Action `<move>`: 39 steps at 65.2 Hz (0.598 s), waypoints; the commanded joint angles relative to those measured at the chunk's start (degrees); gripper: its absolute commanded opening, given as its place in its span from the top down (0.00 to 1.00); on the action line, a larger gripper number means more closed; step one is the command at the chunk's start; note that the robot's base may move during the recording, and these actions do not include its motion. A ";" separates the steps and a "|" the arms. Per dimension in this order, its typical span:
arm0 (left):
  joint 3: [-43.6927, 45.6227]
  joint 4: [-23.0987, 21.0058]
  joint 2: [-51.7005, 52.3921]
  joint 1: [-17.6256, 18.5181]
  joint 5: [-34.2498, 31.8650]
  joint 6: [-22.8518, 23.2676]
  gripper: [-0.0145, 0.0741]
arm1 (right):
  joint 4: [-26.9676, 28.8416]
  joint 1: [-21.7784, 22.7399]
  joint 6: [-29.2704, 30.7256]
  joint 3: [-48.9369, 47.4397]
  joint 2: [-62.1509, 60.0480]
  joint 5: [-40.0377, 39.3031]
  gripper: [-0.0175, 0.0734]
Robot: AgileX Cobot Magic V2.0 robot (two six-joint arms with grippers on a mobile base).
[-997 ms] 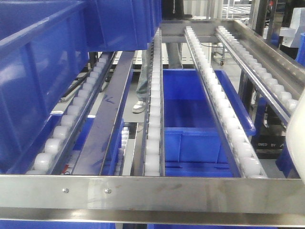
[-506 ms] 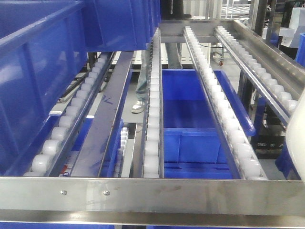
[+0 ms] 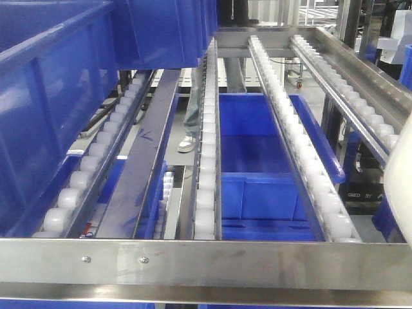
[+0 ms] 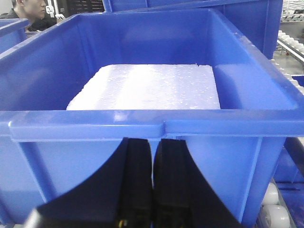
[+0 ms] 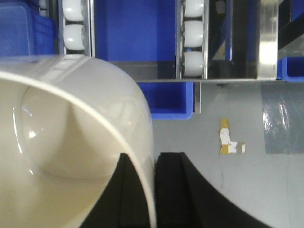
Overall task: Move white bin to right shelf second layer
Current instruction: 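Approach the roller shelf and align with the empty lane, then move the held bin over the roller lane with the right gripper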
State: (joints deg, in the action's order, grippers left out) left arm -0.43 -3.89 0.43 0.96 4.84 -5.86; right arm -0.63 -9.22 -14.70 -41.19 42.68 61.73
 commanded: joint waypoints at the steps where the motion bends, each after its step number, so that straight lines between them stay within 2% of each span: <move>1: -2.11 -0.35 0.75 0.21 -4.84 0.15 0.74 | 0.21 0.46 0.21 -2.25 -0.04 -4.20 0.75; 9: -2.11 -0.35 0.75 0.21 -4.84 0.15 0.74 | 3.78 0.46 0.21 -4.82 3.54 -4.89 0.75; 16: -2.11 -0.35 0.75 0.21 -4.84 0.15 0.74 | 4.76 0.25 0.21 -7.29 8.73 -7.49 0.74; 31: -2.11 -0.35 0.75 0.21 -4.84 0.15 0.74 | 4.41 -3.73 -1.55 -13.18 20.66 -14.23 0.74; 39: -2.11 -0.35 0.75 0.21 -4.84 0.15 0.74 | 0.63 -7.64 -4.51 -17.14 26.78 -15.84 0.74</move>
State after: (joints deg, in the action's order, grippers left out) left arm -0.43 -3.89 0.43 0.96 4.84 -5.86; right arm 2.27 -14.74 -17.14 -54.30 67.00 50.38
